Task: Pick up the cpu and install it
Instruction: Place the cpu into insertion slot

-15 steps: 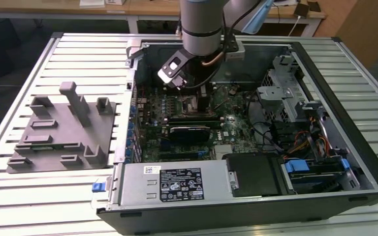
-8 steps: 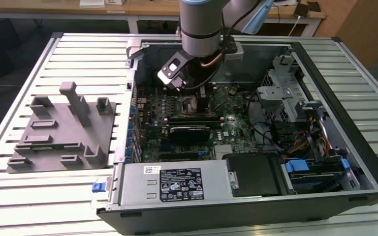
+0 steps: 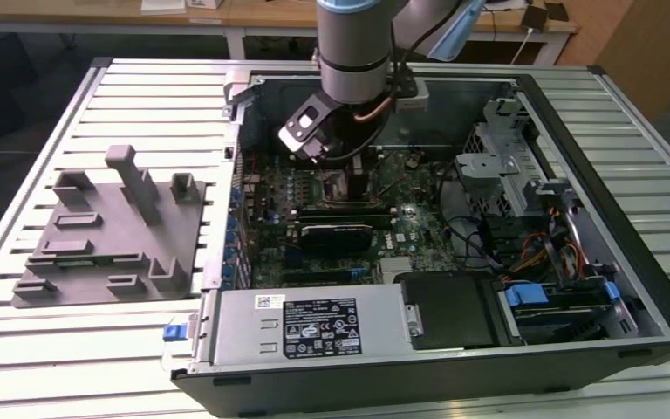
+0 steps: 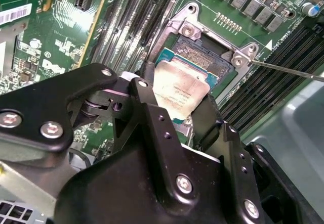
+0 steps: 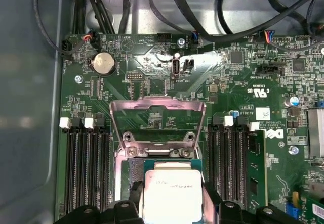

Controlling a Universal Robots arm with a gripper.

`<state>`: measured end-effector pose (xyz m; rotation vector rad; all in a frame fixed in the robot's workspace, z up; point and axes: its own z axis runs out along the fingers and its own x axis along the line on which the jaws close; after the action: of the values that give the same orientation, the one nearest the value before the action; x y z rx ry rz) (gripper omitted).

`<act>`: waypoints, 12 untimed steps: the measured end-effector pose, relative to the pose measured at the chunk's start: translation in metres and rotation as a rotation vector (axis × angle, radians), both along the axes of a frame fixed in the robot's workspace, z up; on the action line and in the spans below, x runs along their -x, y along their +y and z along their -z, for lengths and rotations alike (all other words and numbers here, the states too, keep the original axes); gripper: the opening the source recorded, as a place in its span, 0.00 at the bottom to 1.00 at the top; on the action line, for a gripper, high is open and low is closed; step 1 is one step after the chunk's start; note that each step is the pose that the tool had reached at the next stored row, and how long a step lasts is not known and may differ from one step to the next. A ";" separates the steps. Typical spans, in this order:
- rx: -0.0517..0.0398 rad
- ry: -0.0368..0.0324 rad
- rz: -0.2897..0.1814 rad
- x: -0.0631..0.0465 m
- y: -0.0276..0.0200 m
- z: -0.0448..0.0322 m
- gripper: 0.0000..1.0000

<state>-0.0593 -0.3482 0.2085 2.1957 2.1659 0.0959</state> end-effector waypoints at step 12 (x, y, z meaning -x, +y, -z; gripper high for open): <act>0.0001 0.0000 0.017 0.003 0.0068 0.0075 0.54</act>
<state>-0.0627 -0.3414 0.2009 2.2141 2.1463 0.0950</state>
